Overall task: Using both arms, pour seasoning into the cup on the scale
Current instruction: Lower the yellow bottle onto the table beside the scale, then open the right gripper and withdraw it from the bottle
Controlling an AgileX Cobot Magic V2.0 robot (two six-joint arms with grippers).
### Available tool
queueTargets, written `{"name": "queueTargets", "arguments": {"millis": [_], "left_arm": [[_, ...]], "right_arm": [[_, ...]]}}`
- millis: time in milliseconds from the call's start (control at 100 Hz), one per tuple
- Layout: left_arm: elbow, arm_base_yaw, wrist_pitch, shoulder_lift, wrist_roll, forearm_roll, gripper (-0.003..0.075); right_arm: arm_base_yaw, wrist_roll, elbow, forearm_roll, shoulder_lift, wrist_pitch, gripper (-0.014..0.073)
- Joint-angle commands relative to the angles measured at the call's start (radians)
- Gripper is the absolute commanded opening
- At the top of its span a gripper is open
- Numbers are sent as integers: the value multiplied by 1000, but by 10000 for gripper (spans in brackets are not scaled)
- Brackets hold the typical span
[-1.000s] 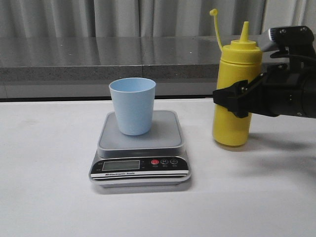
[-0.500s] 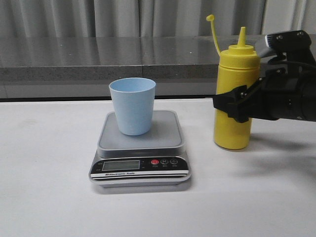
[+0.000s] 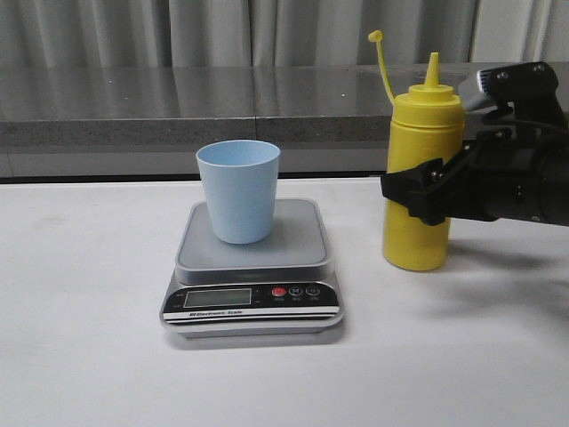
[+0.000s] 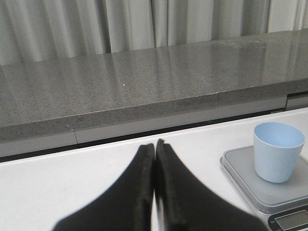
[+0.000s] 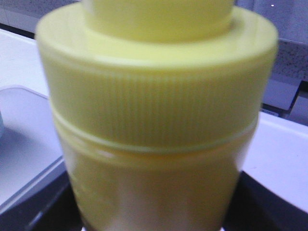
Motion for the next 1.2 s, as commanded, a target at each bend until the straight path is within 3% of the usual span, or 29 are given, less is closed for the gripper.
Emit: {"name": "queueTargets", "arguments": {"millis": [0,180,280,760,1190], "left_arm": [[-24,2,-76,8,-3,-4,-18],[-24,2,-76,8,-3,-4,-18],[-24,2,-76,8,-3,-4,-18],[-24,2,-76,8,-3,-4,-18],[-24,2,-76,8,-3,-4,-18]], "right_arm": [[-6,-14,-16,-21,-30,-52,294],[-4,-13,-6,-24,-30,-55,533],[-4,-13,-6,-24,-30,-53,615],[-6,-13,-5,-24,-51,-32,610],[-46,-13,90,-3,-109,-70,610]]}}
